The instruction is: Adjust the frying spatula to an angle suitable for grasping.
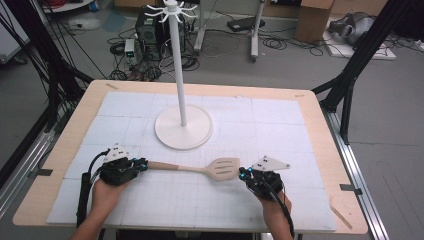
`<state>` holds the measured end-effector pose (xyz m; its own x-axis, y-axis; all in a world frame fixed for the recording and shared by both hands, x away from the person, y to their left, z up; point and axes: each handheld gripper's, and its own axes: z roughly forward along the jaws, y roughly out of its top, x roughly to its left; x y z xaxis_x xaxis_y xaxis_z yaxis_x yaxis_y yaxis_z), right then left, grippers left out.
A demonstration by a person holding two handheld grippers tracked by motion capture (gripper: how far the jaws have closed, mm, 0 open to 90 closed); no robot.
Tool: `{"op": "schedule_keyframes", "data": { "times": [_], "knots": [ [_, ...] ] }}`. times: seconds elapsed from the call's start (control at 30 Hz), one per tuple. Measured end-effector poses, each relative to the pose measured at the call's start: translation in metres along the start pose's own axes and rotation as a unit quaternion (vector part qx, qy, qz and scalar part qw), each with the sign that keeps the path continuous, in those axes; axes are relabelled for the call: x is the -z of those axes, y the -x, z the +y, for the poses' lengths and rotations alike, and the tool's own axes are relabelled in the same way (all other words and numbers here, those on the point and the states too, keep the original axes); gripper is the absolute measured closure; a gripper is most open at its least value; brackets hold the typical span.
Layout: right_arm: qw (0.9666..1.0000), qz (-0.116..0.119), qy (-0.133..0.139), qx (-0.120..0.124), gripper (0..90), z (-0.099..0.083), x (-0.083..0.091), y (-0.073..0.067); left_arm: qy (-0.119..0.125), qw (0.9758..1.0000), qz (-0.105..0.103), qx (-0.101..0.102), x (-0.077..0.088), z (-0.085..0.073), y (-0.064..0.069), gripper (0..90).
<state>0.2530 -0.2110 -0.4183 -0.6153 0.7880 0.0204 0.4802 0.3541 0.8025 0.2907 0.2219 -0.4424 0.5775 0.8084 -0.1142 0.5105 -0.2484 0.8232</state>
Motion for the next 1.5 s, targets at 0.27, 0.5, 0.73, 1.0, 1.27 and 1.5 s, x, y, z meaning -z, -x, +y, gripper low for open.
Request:
{"op": "schedule_keyframes", "data": {
  "times": [0.27, 0.5, 0.73, 1.0, 1.27, 1.5],
  "knots": [
    [0.9999, 0.016, 0.000, 0.000, 89.2, -0.010, 0.012, -0.015, 0.007, 0.9999, 0.002, 0.008, -0.003, 0.002, -0.003, 79.6],
    [0.9997, 0.021, -0.003, 0.007, 89.1, -0.014, 0.017, -0.023, 0.007, 0.9999, 0.002, 0.011, -0.004, 0.004, -0.004, 79.5],
    [0.9993, 0.037, 0.001, 0.007, 89.1, -0.016, 0.021, -0.026, 0.007, 0.9999, -0.001, 0.012, -0.004, 0.003, -0.004, 79.2],
    [0.9986, 0.014, 0.049, -0.013, 55.3, -0.012, 0.032, -0.015, 0.038, 0.9992, -0.001, 0.014, 0.005, 0.002, -0.008, 57.9],
    [0.9915, -0.034, 0.123, -0.025, 31.0, -0.012, 0.053, 0.001, 0.147, 0.9866, -0.036, 0.061, 0.035, 0.003, -0.020, 40.8],
    [0.9864, -0.062, 0.149, -0.029, 17.9, -0.017, 0.065, 0.017, 0.187, 0.9805, -0.043, 0.043, 0.051, 0.000, -0.018, 27.0]
  ]
}}
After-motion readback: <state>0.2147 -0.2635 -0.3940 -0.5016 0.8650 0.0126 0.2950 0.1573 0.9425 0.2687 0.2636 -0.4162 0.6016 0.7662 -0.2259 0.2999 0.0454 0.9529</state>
